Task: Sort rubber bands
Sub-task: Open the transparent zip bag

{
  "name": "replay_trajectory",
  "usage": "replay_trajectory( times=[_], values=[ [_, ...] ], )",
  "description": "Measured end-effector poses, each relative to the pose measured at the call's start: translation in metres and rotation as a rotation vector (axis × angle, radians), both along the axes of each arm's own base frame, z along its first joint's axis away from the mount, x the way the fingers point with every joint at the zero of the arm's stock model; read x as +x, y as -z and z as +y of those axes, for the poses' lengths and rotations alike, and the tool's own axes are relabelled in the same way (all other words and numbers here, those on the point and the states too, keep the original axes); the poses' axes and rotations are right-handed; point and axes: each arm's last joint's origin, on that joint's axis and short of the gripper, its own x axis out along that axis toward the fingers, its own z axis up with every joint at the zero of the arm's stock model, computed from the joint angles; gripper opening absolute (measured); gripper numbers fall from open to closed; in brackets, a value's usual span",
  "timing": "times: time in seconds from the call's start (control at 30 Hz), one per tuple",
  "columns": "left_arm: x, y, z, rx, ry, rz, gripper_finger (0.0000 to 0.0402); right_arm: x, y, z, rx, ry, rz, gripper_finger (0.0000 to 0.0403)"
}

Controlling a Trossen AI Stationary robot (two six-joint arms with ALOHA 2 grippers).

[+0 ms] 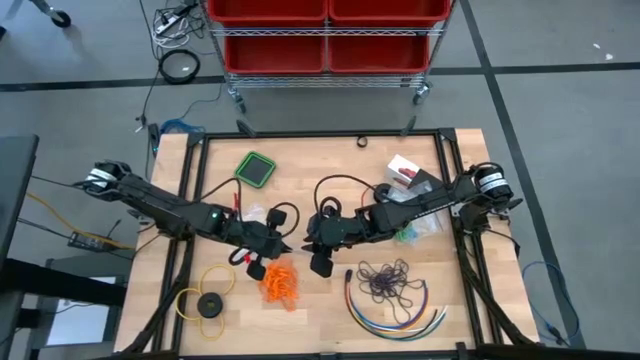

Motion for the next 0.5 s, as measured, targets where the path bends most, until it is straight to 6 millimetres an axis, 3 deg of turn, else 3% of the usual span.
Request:
replay_trajectory(
  times=[0.5],
  values=[
    [0.0038,-0.0022,-0.0012,-0.009,0.003,-0.043,0.0002,-0.0022,0.0028,-0.0004,-0.004,-0.001,0.037,0.0094]
  ],
)
